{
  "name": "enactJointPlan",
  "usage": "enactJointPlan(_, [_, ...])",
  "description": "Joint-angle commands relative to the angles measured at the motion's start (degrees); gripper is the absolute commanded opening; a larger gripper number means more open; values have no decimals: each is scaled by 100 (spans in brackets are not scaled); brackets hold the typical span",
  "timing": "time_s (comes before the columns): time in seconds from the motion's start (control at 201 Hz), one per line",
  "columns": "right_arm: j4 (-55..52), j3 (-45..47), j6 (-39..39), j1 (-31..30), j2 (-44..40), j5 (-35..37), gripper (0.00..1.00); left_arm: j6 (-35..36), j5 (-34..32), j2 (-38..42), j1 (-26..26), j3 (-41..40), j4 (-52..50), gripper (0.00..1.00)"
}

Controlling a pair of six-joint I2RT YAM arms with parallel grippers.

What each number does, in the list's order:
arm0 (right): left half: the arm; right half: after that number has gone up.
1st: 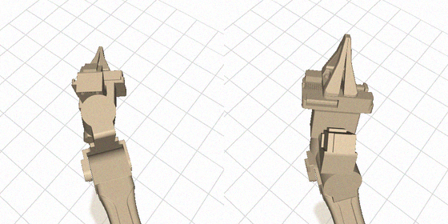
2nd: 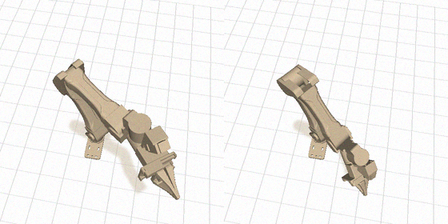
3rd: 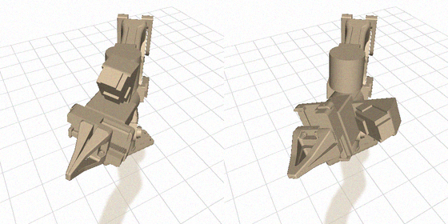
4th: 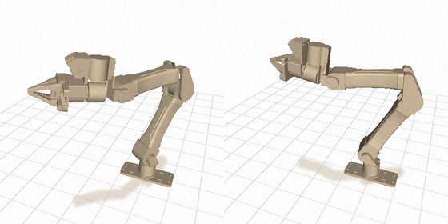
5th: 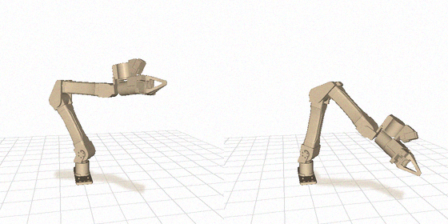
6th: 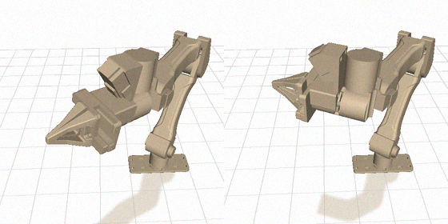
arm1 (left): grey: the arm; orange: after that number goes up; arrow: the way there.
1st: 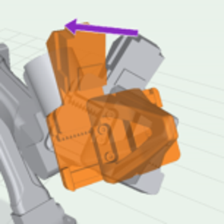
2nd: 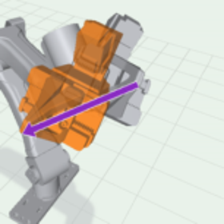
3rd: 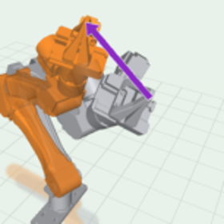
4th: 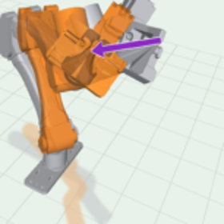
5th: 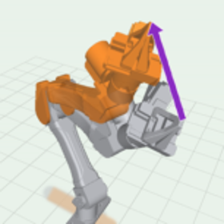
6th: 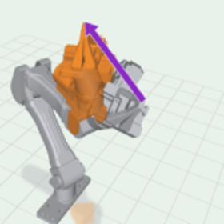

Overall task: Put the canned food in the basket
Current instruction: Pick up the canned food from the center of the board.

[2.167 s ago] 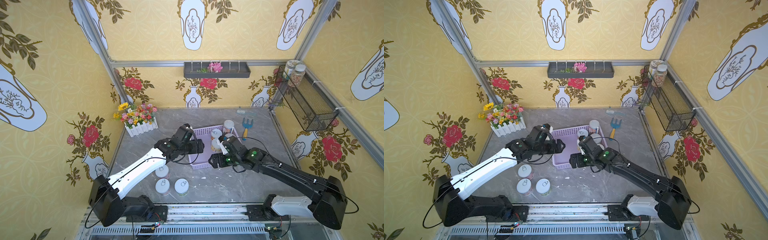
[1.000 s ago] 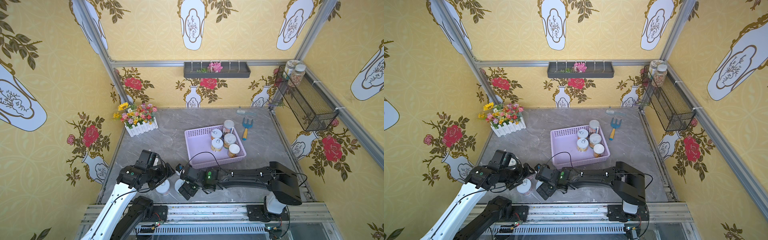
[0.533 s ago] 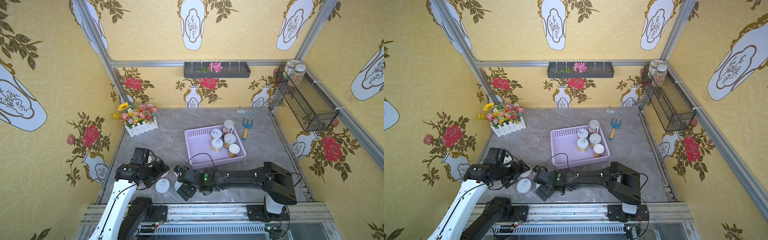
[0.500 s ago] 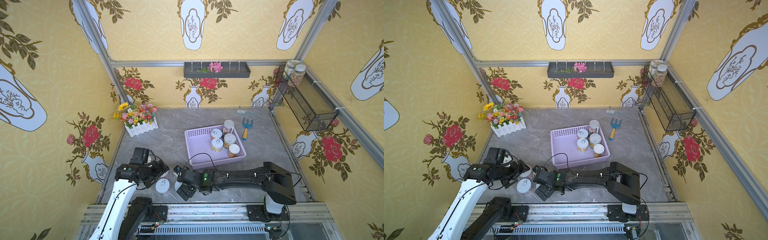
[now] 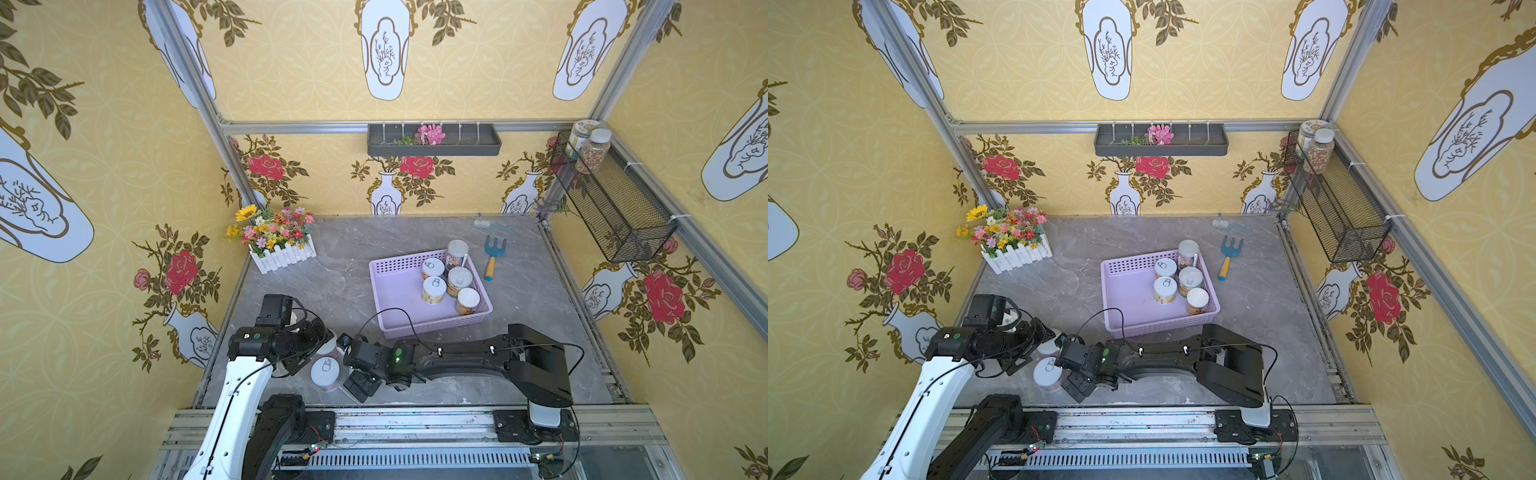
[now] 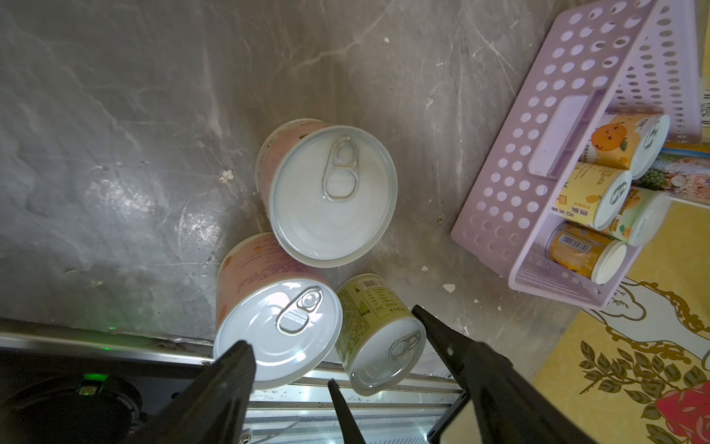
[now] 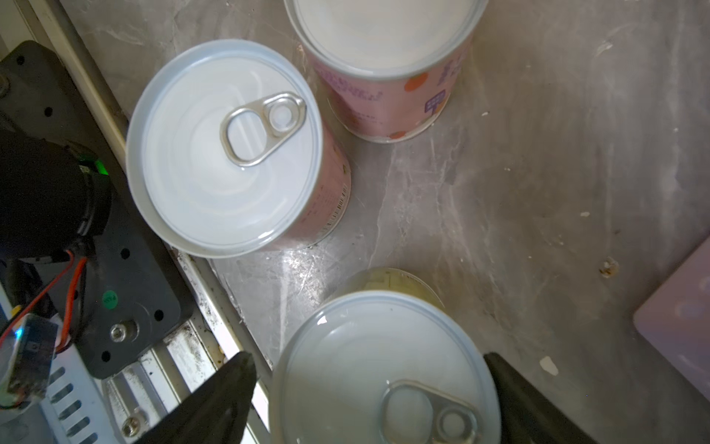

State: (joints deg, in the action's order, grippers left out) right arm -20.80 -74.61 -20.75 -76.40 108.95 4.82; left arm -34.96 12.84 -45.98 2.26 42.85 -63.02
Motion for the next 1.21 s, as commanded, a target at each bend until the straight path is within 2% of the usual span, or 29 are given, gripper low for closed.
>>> enactJointPlan(0.0, [73, -64, 13, -4, 63, 70, 91, 22, -4, -25, -15, -10, 26, 91])
enactJointPlan(0.319, [-74, -113, -34, -6, 170, 211, 78, 48, -21, -30, -17, -22, 57, 90])
enactJointPlan(0.459, [-77, -125, -82, -6, 175, 232, 66, 42, -25, -34, -15, -39, 91, 90])
enactJointPlan(0.568, [-105, -126, -95, -7, 106, 232, 62, 13, 9, -46, -12, -68, 182, 90])
enactJointPlan(0.792, [-97, 11, -229, 6, -570, 178, 60, 191, -8, -69, -15, 150, 352, 90])
enactJointPlan(0.937, [172, 452, -468, 262, -1223, -16, 58, 222, -1, -130, 25, 374, 494, 90])
enactJointPlan(1.042, [259, 718, -625, 485, -1636, -70, 58, 92, -204, -136, 393, 519, 733, 90])
enactJointPlan(1.201, [410, 1094, -871, 1005, -2290, -231, 58, -350, -716, -441, 1613, 686, 1232, 92])
